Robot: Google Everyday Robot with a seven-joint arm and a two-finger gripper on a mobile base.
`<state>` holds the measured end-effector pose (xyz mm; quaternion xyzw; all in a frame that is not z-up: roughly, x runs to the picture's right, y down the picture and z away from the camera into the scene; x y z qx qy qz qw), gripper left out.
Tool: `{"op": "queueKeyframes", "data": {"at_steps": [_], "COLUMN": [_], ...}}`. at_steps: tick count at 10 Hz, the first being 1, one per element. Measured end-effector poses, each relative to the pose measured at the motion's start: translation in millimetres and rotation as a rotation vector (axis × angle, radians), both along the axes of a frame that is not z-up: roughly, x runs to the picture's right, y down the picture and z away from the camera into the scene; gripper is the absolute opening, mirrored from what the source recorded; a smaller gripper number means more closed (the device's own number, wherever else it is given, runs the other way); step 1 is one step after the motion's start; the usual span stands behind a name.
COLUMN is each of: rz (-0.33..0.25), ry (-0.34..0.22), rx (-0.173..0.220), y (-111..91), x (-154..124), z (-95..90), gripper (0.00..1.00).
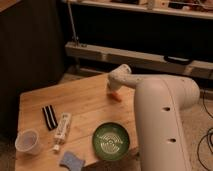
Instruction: Drag the pepper across the table
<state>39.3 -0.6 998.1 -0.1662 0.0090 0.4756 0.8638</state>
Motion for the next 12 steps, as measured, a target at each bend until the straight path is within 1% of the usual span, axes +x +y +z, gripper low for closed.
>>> {"op": "queueKeyframes", "data": {"at_steps": [5,9,12], "rz": [0.003,0.012,0.003], "ry": [-0.004,0.015,0.019], "rx": [0.019,0.027,0.025], "y": [-10,-26,-31], "x": [-5,1,-4], "z": [13.6,25.9,30.8], "gripper": [0.36,0.36,0.36]}}
